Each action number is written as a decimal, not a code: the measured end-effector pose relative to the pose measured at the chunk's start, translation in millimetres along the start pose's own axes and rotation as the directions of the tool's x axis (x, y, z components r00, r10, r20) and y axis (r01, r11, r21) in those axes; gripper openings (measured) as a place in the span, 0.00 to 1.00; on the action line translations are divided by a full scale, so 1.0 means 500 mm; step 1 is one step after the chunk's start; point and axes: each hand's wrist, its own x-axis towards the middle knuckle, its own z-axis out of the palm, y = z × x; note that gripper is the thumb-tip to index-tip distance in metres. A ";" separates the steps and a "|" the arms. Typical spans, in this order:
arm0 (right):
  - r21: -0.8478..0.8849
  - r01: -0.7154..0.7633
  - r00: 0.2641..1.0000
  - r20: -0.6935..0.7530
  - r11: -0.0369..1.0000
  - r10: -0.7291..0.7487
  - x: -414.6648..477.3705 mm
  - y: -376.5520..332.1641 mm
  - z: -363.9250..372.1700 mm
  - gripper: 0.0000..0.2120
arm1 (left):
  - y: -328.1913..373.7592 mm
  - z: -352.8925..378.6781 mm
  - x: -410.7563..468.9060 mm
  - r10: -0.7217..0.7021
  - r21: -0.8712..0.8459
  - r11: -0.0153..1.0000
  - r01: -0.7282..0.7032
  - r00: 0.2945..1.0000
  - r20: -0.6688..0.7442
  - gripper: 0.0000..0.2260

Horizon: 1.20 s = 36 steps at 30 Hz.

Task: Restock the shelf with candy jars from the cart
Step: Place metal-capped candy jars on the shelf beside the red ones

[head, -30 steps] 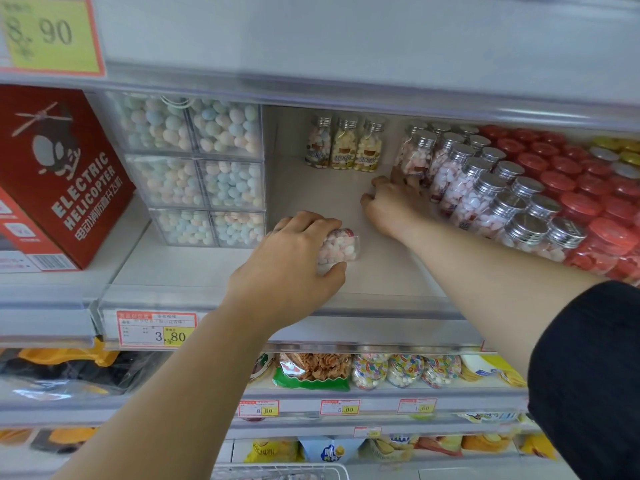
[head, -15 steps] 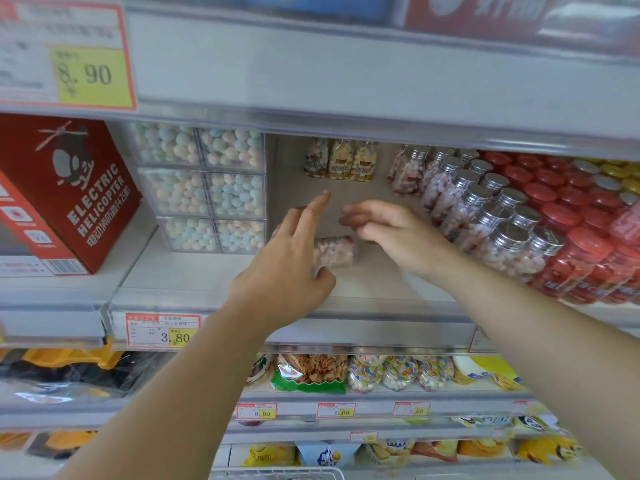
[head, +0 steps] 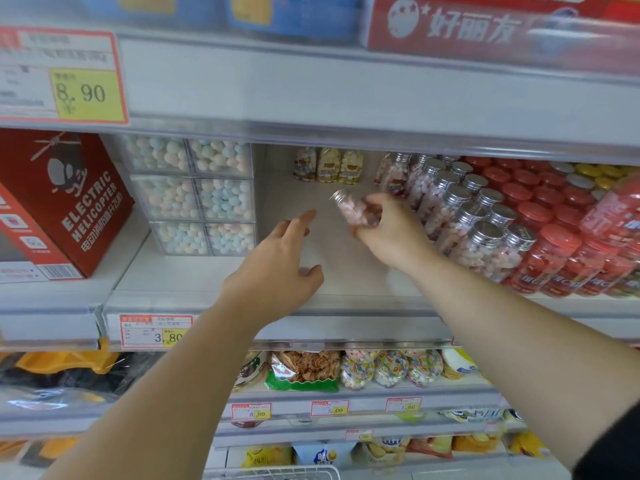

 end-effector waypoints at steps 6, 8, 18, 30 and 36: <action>0.299 -0.193 0.950 -0.181 0.935 0.254 0.055 0.005 0.035 0.23 | 0.002 -0.005 -0.001 0.016 0.031 0.999 -0.017 1.000 0.022 0.19; 0.301 -0.207 0.937 -0.212 0.931 0.277 0.055 0.007 0.042 0.27 | 0.001 -0.005 0.001 0.021 0.034 0.999 -0.022 0.999 0.028 0.15; -0.029 -0.043 0.984 0.174 0.999 0.048 -0.086 0.008 -0.046 0.34 | 0.030 -0.014 0.044 -0.040 0.088 0.996 0.029 0.991 0.124 0.17; -0.146 0.474 0.783 0.520 0.868 -0.341 -0.161 0.078 -0.126 0.19 | 0.121 0.096 0.224 -0.177 -0.252 0.953 0.169 0.984 -0.009 0.16; -0.080 0.485 0.768 0.515 0.871 -0.380 -0.155 0.089 -0.123 0.21 | 0.150 0.132 0.275 -0.138 -0.249 0.960 0.125 0.990 -0.035 0.13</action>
